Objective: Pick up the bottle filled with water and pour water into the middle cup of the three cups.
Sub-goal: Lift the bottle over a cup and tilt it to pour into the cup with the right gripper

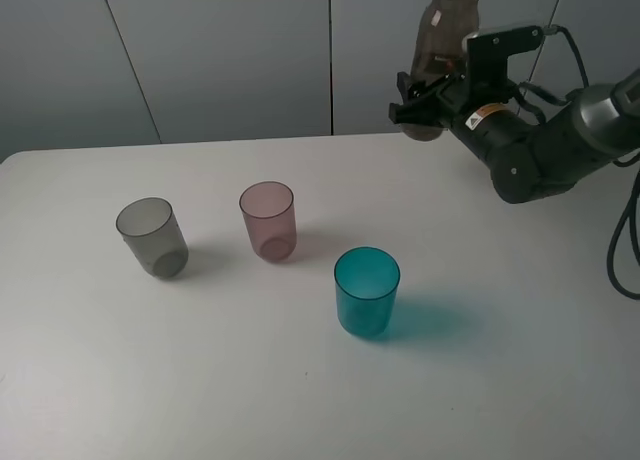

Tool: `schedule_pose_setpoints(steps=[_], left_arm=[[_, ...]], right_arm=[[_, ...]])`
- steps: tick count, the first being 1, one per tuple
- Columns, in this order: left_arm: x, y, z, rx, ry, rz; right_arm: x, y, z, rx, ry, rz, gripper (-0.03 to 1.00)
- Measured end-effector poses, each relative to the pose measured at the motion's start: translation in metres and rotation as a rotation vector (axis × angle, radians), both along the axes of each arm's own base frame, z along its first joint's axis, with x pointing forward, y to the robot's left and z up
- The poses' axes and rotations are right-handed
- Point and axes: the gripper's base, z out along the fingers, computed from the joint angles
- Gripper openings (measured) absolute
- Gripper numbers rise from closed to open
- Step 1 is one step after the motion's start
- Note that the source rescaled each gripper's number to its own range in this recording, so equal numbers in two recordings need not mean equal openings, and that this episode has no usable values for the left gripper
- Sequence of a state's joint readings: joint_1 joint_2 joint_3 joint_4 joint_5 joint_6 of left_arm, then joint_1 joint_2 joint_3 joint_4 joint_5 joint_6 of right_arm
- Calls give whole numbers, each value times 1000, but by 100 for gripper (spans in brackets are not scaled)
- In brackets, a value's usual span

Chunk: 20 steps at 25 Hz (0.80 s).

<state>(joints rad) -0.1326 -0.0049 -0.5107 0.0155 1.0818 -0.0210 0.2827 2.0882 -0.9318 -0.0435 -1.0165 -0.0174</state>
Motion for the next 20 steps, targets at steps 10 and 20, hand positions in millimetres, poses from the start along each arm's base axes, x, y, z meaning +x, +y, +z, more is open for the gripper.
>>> schedule_pose_setpoints(steps=[10,20], left_arm=[[0,0,0,0,0,0],[0,0,0,0,0,0]], right_arm=[[34,28,38,-42,-67,213,0],[73,54,34,-25,-104,433,0]])
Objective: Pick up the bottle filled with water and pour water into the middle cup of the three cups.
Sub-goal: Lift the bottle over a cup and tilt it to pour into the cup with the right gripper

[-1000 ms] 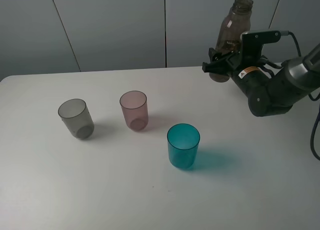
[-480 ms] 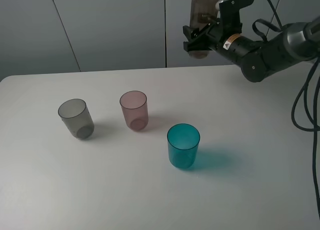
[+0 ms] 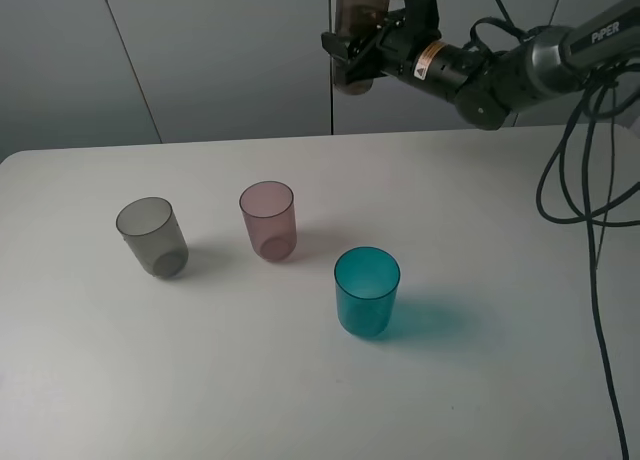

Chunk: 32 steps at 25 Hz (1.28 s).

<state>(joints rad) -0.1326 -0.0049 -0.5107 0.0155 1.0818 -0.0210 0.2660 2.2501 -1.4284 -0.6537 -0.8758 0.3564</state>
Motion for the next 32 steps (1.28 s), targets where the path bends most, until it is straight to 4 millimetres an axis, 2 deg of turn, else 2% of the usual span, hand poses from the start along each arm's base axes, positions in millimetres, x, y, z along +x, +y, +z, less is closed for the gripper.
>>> schedule_pose_setpoints(steps=[6,13,22,27,32], left_arm=[[0,0,0,0,0,0],[0,0,0,0,0,0],[0,0,0,0,0,0],[0,0,0,0,0,0],[0,0,0,0,0,0]], right_arm=[[16,2,-9,6,-30,120,0],[17,10,-17,-51,-77,228,0],[14,13,-36,-245,-119,282,0],[10,16,-35,-253,-197,326,0],[10,19,-47,-247,-242,338,0]])
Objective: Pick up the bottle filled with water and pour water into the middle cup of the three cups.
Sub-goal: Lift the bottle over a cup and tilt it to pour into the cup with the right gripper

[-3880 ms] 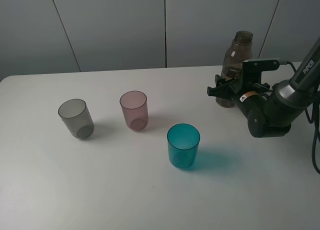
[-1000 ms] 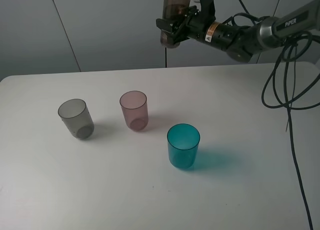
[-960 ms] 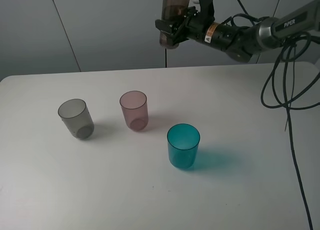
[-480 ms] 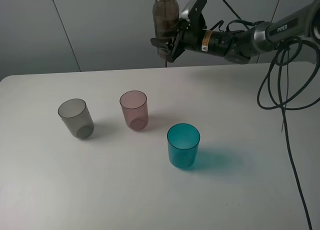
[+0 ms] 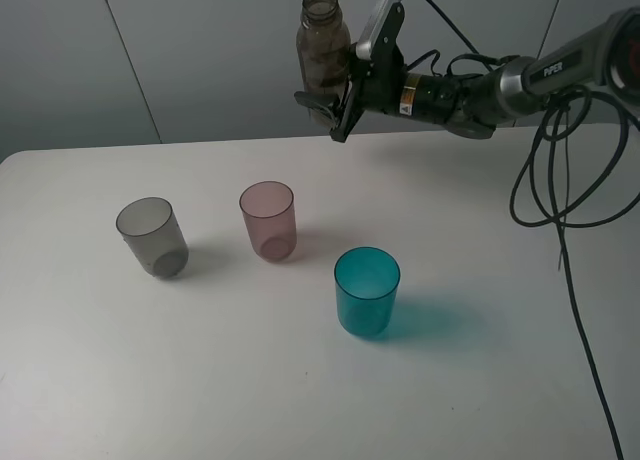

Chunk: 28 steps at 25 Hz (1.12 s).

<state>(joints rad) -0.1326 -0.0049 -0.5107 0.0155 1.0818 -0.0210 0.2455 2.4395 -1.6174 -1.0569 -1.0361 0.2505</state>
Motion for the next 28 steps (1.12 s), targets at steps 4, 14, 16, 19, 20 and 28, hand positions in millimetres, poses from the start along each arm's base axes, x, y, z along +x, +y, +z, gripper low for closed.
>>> schedule_pose_setpoints(steps=[4,14,16,19,20,28], left_arm=[[0,0,0,0,0,0],[0,0,0,2,0,-1],[0,0,0,4,0,-2],[0,0,0,4,0,-2],[0,0,0,4,0,-2],[0,0,0,2,0,-1]], right_arm=[[-1,4,-9,-18,-34,2,0],[-4,14,-28,-67,-95,25,0],[-5,14,-29,-72,-115,28,0],[-6,16,-27,-77,-157,40,0],[-6,16,-26,-78,-178,41,0],[-12,27,-38,-99,-241,66,0]])
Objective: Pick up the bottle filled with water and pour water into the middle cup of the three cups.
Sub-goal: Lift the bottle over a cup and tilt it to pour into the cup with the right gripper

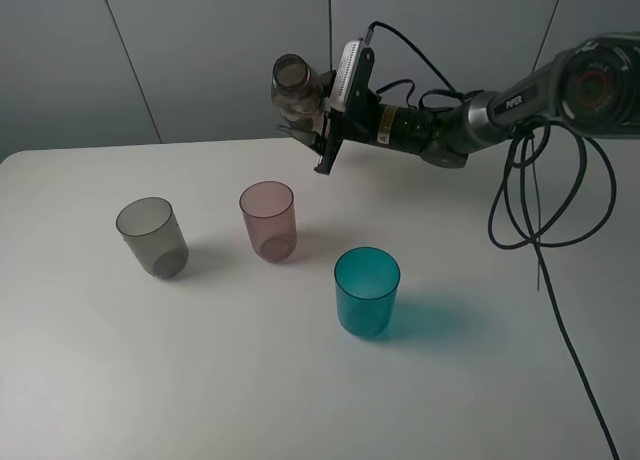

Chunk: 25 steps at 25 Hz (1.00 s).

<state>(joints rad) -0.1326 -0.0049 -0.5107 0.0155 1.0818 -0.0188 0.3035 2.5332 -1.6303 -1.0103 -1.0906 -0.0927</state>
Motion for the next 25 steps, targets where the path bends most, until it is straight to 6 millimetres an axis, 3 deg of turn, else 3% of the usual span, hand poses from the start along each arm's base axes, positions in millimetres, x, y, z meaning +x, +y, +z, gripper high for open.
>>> schedule_pose_setpoints(steps=[25], left_arm=[[0,0,0,0,0,0]], right_arm=[[-2,10,-5,-139,-285,-2,0]])
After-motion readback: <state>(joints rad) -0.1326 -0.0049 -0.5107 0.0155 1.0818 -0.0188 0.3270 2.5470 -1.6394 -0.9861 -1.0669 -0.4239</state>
